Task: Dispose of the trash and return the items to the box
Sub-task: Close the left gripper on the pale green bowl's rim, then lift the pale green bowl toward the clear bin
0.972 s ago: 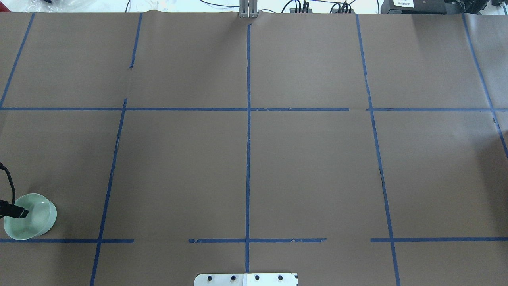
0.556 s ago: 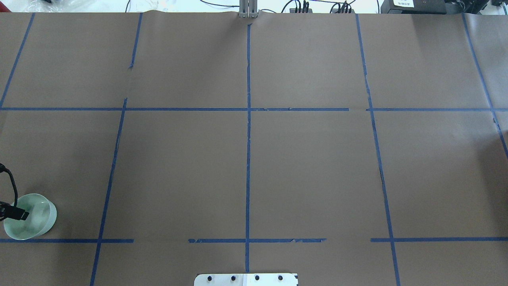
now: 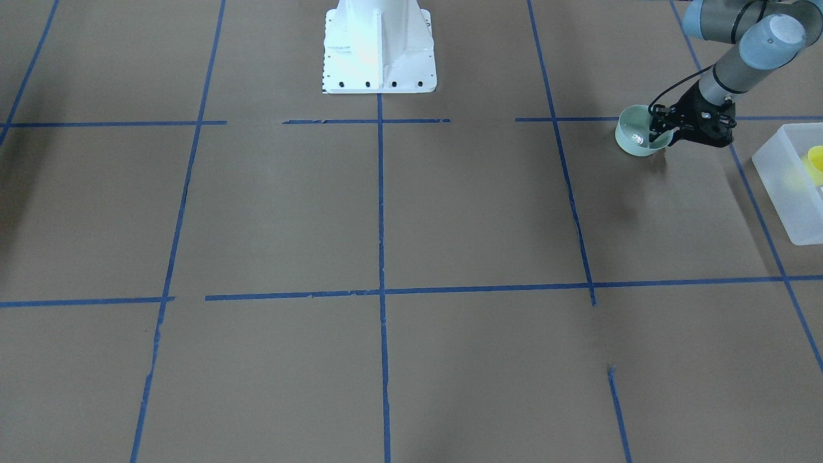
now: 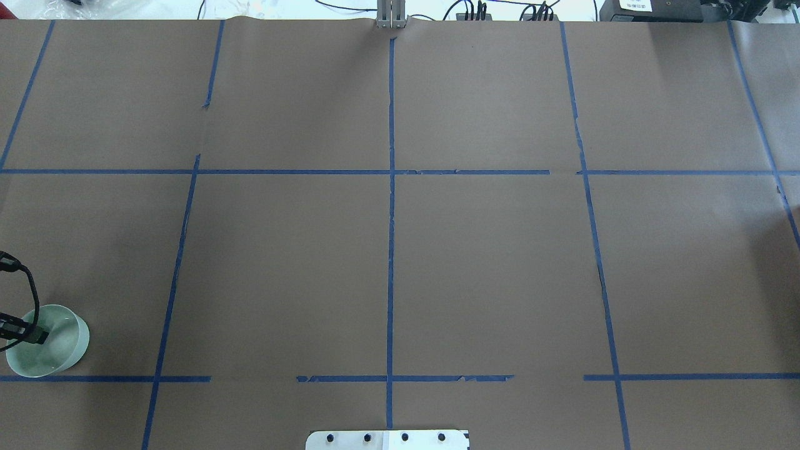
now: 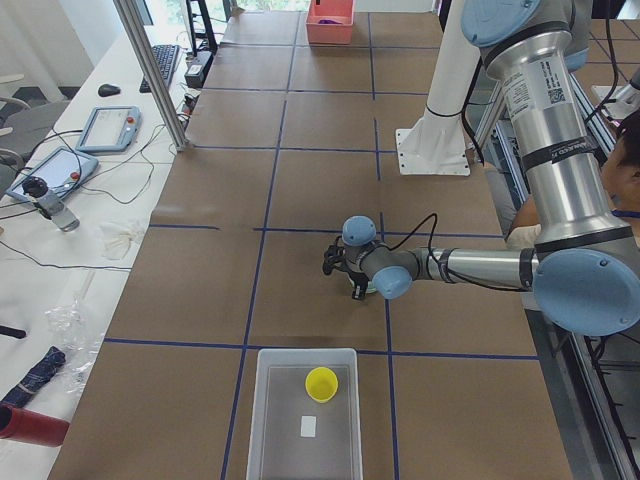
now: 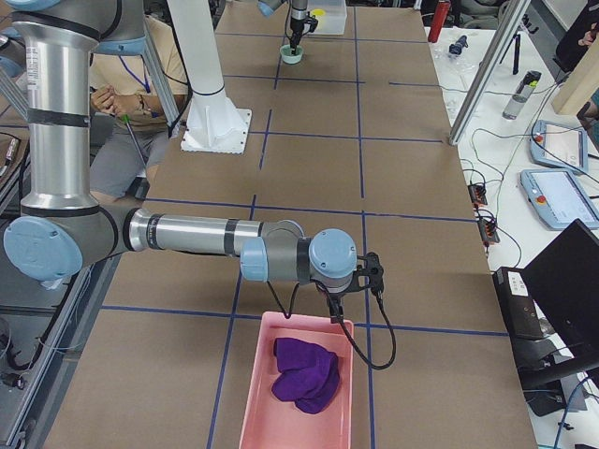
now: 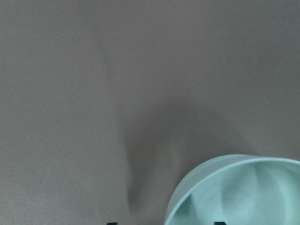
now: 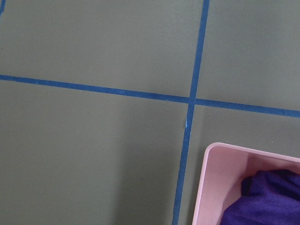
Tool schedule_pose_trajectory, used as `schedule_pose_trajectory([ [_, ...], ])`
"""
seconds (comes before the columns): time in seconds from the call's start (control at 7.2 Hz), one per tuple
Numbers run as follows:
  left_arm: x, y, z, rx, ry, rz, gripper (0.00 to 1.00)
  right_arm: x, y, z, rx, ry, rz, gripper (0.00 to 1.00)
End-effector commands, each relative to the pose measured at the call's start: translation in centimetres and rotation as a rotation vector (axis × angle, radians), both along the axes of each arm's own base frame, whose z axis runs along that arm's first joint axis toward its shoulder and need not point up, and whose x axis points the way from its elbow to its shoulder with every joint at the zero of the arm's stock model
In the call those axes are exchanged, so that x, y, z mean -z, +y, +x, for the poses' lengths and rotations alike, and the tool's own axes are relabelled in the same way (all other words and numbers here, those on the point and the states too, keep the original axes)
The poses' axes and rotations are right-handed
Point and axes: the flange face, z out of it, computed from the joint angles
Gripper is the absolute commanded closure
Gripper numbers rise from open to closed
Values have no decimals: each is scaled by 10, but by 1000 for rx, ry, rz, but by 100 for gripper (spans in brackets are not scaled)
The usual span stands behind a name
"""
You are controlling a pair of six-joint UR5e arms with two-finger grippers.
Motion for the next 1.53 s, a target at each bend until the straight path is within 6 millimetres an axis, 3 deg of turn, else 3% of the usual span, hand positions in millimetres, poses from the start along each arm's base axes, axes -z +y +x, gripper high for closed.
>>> schedule_pose_trajectory([
  [0.0,-1,-2,4,-5,2,1,100,0,-1,-6,12,-2,1,0],
  [0.42,16,-3,0,4,46,37,100,0,-2,-6,13,0,-2,0],
  [0.56,50,-2,-10,11,112,77,100,1,-3,-6,13,0,1,0],
  [0.69,88,-8,-43,7,232,47,100,2,-3,-6,13,-1,4,0],
  [0.83,92,-17,-80,-7,312,51,100,3,-4,-8,18,-1,6,0],
  [1.11,33,-53,-138,35,225,214,100,2,-7,-16,35,3,5,0],
  [1.25,8,-81,-173,43,122,293,100,2,-7,-16,35,3,5,0],
  [1.39,-1,-110,-226,43,-12,343,100,3,-8,-19,41,3,7,0],
])
